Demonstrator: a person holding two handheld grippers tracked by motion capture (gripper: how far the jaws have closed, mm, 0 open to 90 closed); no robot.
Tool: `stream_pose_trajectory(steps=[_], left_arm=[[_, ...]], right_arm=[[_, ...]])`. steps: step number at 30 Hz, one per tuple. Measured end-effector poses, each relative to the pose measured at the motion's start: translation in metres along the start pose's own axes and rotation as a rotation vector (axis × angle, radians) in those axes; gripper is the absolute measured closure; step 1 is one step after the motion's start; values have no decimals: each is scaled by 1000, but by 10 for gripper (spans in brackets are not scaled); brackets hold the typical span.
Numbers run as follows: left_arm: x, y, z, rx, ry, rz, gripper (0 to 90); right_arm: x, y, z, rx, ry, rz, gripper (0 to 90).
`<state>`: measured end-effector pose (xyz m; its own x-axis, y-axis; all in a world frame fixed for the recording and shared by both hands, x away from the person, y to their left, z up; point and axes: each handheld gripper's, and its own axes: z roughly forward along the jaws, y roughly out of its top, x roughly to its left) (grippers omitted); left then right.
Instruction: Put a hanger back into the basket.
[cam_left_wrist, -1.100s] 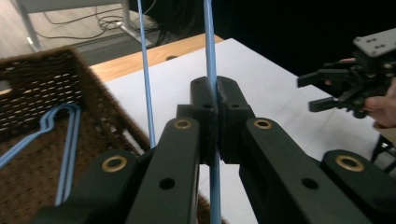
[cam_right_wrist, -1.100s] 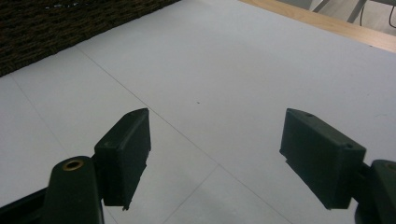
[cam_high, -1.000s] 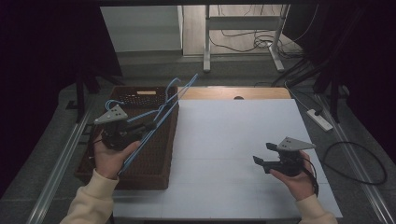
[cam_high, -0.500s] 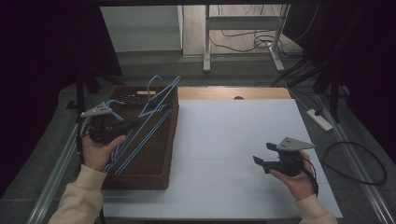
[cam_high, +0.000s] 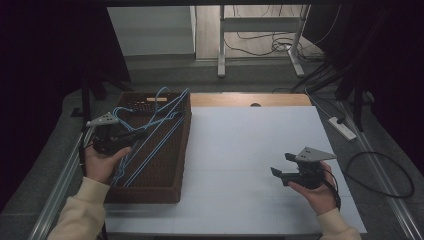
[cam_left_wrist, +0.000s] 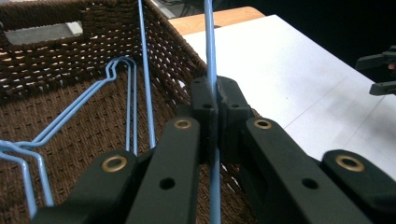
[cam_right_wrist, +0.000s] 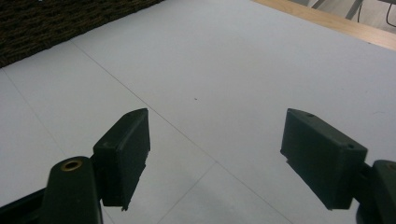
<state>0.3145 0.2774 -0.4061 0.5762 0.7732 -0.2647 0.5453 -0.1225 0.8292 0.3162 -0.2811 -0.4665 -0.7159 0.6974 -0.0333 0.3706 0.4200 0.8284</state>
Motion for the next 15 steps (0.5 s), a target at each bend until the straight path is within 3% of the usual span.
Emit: stream_pose_trajectory(steps=[8,15], left_arm=[[5,-4,-6,-6,13,-12,870],[13,-9,-3,32,-2,-38,870]], right_arm=[[0,0,0,-1,0,1,245],[0,0,1,2,-1,0,245]])
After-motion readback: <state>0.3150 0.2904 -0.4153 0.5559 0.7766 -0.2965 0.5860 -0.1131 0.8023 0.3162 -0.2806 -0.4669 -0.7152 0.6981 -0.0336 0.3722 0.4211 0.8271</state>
